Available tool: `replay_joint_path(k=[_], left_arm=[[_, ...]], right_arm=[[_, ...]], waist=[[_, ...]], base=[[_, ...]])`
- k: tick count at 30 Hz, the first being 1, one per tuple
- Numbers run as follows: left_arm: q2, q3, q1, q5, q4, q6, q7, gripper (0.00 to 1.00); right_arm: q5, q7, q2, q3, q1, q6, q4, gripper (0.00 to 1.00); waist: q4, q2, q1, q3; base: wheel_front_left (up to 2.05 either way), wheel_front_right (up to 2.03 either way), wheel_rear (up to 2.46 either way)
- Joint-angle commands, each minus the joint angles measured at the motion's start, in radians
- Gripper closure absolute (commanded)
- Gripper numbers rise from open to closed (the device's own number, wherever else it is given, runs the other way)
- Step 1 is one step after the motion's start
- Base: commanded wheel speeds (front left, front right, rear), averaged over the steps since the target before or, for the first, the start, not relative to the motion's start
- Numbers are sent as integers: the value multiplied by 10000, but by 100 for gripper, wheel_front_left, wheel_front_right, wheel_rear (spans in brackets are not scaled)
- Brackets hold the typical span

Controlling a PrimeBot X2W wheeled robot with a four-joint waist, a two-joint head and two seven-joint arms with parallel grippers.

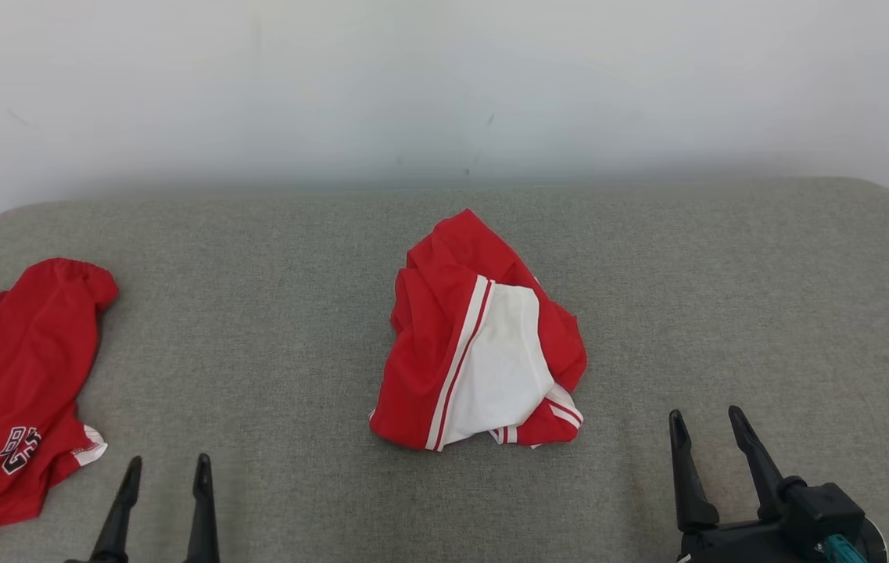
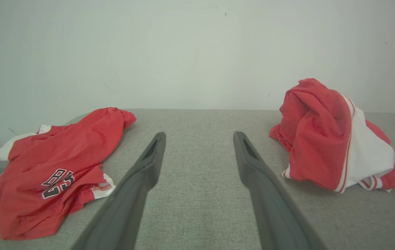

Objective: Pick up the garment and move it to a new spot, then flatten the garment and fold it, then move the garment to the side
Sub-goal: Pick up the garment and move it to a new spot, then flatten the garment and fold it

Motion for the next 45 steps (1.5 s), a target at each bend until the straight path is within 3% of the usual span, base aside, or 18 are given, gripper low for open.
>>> replay_joint_path(k=[1, 17, 45], left_arm=[[-102, -40, 119, 10, -5, -66, -21, 0], [-40, -523, -58, -216, 393, -150, -21, 0], [-39, -525, -62, -37, 354, -152, -21, 0]], right_arm=[[-36, -14, -2, 26, 41, 34, 39, 0], [9, -14, -4, 91, 9, 34, 265, 0], [-14, -14, -4, 93, -38, 34, 350, 0]], waist=[[4, 0, 1, 15], [-28, 0, 1, 105], [15, 0, 1, 125]], base=[[0, 0, 0], [0, 0, 0], [0, 0, 0]])
